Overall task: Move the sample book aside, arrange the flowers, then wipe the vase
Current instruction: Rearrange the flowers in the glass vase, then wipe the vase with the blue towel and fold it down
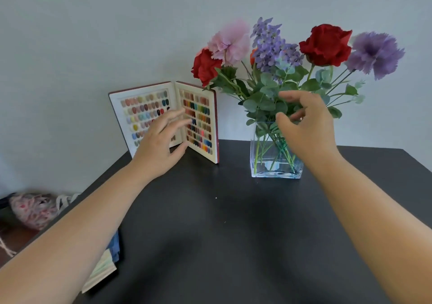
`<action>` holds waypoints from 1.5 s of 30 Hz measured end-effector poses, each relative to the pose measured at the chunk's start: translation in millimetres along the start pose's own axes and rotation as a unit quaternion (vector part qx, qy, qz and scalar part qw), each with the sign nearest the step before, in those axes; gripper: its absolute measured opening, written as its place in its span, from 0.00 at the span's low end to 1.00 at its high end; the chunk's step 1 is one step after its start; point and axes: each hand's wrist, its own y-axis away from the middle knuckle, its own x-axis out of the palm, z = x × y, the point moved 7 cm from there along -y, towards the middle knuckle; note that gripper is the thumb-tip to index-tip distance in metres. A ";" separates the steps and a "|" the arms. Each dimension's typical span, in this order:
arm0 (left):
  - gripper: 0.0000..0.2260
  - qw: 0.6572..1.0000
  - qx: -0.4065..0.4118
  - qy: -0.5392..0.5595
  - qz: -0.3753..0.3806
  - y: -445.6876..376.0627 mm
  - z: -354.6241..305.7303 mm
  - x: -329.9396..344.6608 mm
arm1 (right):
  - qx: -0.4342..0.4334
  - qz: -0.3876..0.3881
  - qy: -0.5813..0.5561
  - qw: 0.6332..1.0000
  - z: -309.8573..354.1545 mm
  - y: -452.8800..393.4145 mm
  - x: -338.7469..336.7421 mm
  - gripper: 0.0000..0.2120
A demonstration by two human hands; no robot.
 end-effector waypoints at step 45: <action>0.10 0.848 -0.342 0.365 0.176 177.3 10.7 -29.6 | 0.154 0.538 -0.119 0.820 29.5 154.3 197.4 0.38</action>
